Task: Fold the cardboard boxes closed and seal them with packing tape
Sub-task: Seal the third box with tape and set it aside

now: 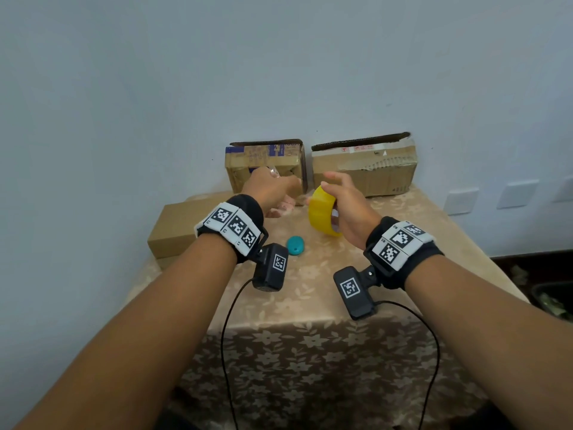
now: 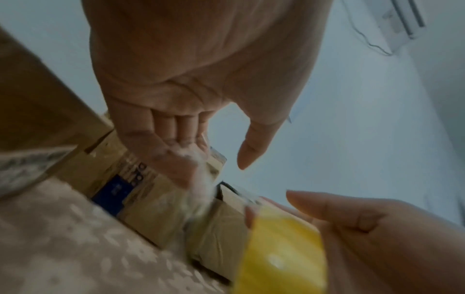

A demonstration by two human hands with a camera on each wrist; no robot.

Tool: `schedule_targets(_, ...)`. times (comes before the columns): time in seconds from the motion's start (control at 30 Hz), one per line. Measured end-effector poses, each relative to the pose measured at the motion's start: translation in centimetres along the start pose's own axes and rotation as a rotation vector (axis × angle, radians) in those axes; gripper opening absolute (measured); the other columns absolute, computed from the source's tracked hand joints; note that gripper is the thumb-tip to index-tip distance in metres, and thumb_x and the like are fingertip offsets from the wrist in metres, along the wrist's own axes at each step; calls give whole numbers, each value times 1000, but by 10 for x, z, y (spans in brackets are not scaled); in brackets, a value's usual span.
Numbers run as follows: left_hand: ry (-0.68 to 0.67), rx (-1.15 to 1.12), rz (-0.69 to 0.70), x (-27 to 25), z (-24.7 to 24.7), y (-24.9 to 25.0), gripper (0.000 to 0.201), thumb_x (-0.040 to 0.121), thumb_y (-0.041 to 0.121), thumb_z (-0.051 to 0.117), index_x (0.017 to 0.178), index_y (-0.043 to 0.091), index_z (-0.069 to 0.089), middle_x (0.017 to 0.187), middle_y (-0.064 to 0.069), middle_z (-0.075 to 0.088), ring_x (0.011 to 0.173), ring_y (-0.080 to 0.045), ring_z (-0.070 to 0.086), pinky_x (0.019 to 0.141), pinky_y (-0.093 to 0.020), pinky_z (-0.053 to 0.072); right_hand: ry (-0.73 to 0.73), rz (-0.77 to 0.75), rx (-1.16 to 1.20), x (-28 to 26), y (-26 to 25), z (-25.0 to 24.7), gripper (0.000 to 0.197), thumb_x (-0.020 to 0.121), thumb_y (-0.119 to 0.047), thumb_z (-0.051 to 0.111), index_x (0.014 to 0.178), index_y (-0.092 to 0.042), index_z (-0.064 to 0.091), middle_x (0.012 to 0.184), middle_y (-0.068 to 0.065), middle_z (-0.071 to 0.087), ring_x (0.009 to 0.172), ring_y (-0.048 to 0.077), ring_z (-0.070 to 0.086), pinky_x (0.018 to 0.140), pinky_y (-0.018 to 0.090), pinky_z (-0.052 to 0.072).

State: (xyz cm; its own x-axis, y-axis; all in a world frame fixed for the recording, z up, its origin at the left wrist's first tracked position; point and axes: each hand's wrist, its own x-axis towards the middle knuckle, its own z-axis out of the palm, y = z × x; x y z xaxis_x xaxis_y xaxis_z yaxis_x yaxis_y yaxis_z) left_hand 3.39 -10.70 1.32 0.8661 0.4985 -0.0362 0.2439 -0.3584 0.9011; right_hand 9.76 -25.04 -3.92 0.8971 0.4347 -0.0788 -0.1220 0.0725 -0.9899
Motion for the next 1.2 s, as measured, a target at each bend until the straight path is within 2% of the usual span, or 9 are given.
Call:
schedule_targets(0.07, 51, 16, 24, 0, -4, 2, 19, 90, 24, 65, 84, 15, 50, 65, -6, 60, 58, -23, 55, 54, -30, 48, 38, -5, 0, 1, 0, 0, 33, 111, -20, 42, 143, -27, 43, 127, 1, 51, 97, 16, 63, 84, 34, 53)
schedule_targets(0.13, 96, -16, 27, 0, -9, 3, 20, 94, 17, 60, 79, 17, 46, 68, -8, 57, 56, -22, 52, 51, -29, 44, 50, 1, 0, 2, 0, -1, 35, 111, -17, 40, 146, -26, 42, 127, 1, 49, 88, 12, 64, 72, 30, 53)
schedule_targets(0.3, 73, -109, 6, -2, -13, 4, 15, 96, 9, 55, 100, 16, 42, 79, -11, 50, 51, -15, 45, 43, -22, 37, 74, 46, -80, 0, -4, 0, 33, 110, -27, 45, 142, -27, 46, 140, 8, 52, 116, 31, 64, 100, 50, 53)
schedule_targets(0.43, 110, -94, 43, -2, -14, 7, 11, 96, 15, 58, 101, 15, 48, 81, -10, 64, 57, -16, 57, 48, -26, 50, 247, -39, -249, 2, -7, -10, 23, 106, -41, 48, 118, -25, 58, 117, 6, 61, 108, 34, 63, 94, 55, 57)
schedule_targets(0.57, 114, -142, 70, -4, -13, 11, 18, 89, 21, 63, 101, 19, 50, 90, -14, 71, 60, -19, 62, 65, -37, 55, 359, -90, -335, -2, -8, -14, 21, 100, -32, 52, 114, -21, 63, 111, 4, 64, 99, 30, 65, 91, 53, 58)
schedule_targets(0.77, 1, -221, 73, -9, -11, 18, 10, 101, 6, 49, 98, 16, 45, 78, -10, 55, 53, -13, 51, 47, -24, 41, 430, -228, -352, -3, -12, -14, 21, 96, -19, 57, 115, -19, 64, 124, 5, 59, 107, 22, 56, 93, 39, 50)
schedule_targets(0.97, 32, -317, 144, -13, -22, 21, 14, 100, 2, 51, 111, 11, 50, 87, -15, 71, 61, -19, 65, 51, -29, 56, 389, -494, -158, -16, -23, 6, 23, 91, -5, 53, 100, -21, 67, 70, -8, 47, 64, 9, 46, 62, 27, 43)
schedule_targets(1.1, 44, -370, 178, -14, -34, 17, 24, 97, -3, 55, 117, 11, 51, 88, -11, 74, 74, -22, 70, 61, -34, 59, 239, -514, -125, -22, -24, 26, 21, 92, -9, 59, 105, -24, 65, 86, -2, 63, 83, 25, 67, 79, 45, 61)
schedule_targets(1.2, 52, -403, 206, -16, -45, 11, 30, 96, -4, 57, 121, 10, 51, 85, -8, 75, 75, -21, 70, 69, -38, 61, 100, -441, -83, -21, -25, 37, 31, 93, -20, 69, 121, -27, 58, 108, 2, 68, 104, 23, 68, 95, 46, 58)
